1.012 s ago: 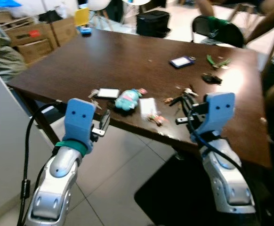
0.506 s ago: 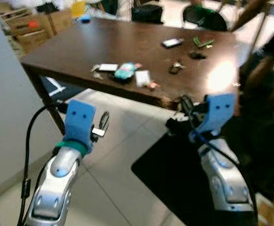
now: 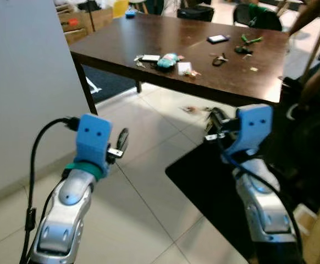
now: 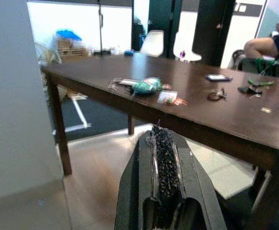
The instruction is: Hang keys on a hook
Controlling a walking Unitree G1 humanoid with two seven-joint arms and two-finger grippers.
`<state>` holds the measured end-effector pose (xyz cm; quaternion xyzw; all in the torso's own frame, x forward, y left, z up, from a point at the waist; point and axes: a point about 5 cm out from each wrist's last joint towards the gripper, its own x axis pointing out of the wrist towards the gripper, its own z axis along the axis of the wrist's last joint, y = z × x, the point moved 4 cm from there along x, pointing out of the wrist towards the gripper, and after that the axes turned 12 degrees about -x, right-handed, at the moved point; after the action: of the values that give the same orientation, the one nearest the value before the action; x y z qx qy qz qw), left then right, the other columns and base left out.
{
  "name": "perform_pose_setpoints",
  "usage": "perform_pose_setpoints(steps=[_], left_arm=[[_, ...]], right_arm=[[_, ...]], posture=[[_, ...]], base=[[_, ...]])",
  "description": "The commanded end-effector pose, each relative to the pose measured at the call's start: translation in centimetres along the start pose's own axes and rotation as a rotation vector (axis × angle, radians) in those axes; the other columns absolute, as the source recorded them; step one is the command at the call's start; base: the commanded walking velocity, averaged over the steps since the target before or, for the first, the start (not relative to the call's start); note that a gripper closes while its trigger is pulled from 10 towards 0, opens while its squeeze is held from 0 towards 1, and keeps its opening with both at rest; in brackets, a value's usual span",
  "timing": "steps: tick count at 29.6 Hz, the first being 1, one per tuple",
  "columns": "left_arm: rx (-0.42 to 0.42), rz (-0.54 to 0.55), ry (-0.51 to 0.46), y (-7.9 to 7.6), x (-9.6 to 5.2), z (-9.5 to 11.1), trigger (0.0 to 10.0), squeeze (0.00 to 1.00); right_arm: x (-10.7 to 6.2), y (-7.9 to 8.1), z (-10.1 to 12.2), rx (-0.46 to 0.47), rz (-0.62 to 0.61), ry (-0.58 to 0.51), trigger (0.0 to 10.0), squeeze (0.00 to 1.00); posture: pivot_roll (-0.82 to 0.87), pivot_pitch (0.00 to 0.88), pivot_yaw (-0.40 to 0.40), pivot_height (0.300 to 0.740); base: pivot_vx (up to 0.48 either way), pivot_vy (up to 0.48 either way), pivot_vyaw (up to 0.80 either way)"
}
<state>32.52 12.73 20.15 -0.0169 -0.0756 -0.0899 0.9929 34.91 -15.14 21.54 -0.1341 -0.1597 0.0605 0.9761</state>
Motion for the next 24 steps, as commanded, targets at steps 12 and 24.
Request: perform_pose_setpoints(steps=[12, 24], left_arm=[[0.029, 0.028, 0.019, 1.0, 0.6, 0.4, 10.0, 0.00], [0.055, 0.005, 0.012, 1.1, 1.0, 1.0, 10.0, 0.00]], right_arm=[[0.7, 1.7, 1.2, 0.022, 0.030, -0.057, 10.0, 0.00], [1.2, 2.8, 2.0, 0.041, 0.048, -0.086, 10.0, 0.00]], posture=[[-0.10, 0.024, 0.125, 0.740], [-0.09, 0.028, 0.125, 0.740]], base=[[0.000, 0.000, 0.79], [0.000, 0.000, 0.79]])
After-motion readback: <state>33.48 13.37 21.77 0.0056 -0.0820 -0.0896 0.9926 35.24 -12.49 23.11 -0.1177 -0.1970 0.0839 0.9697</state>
